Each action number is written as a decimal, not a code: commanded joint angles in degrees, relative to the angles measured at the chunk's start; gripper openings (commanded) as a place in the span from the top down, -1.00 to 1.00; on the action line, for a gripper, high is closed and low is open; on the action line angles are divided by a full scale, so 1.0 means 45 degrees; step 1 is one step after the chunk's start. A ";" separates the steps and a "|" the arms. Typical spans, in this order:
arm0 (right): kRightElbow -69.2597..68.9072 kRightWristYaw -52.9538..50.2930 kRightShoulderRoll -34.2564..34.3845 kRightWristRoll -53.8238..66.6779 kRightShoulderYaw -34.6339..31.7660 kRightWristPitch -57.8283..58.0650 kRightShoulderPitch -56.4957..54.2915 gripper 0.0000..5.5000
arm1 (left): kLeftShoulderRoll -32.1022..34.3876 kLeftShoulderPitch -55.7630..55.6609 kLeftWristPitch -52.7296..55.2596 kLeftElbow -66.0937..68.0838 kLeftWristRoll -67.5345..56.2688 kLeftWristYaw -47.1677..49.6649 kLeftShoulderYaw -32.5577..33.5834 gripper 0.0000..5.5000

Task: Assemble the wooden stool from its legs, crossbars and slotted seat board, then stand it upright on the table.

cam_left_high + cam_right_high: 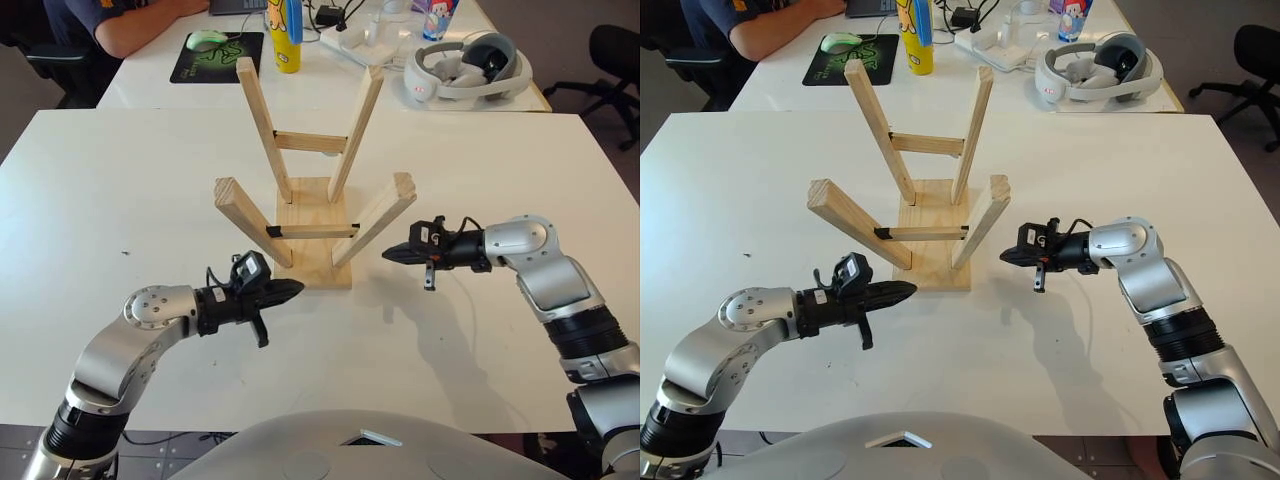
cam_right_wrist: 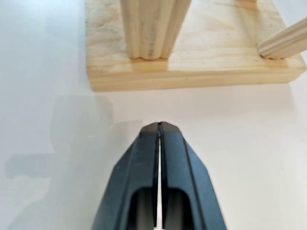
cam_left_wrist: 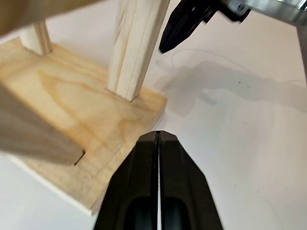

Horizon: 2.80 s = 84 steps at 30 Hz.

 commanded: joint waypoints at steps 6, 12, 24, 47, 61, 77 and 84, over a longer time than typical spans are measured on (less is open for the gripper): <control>0.0197 -0.1216 0.0592 -0.0414 -0.0249 -0.0269 0.0185 1.00 | -0.0394 -0.0808 -0.0287 0.2303 0.1377 0.2132 0.0582 0.99; 0.0029 -0.2653 0.0575 -0.1588 -0.0344 -0.3029 0.0258 1.00 | -0.1459 -0.2317 -0.2317 0.4852 0.2703 0.4820 0.2450 0.99; -0.8132 -0.8129 0.1335 -0.5762 -0.1341 -0.6031 1.2034 1.00 | -0.2114 -0.3449 -0.5315 0.9225 0.3681 0.5684 0.2845 0.99; 0.4779 -0.5934 0.3649 -0.0855 -0.2471 -0.2831 -0.1569 1.00 | 0.0604 -0.0940 -0.4263 0.5377 0.4488 0.1974 0.1347 0.14; 0.5148 -1.0451 0.7026 0.1087 -0.5204 -0.3045 -0.0691 1.00 | -0.0907 -0.2065 -0.5762 0.7046 0.4952 0.2671 0.1032 0.04; 0.4574 -1.0834 0.6759 0.0880 -0.5227 -0.2742 -0.0545 1.00 | -0.0673 -0.1999 -0.7280 0.7308 0.4164 0.0339 0.0500 0.62; 0.5894 -1.0958 0.5976 0.0824 -0.5751 -0.3143 -0.1577 1.00 | 0.0054 -0.0564 -0.5246 0.4295 0.1255 -0.2401 0.0036 0.62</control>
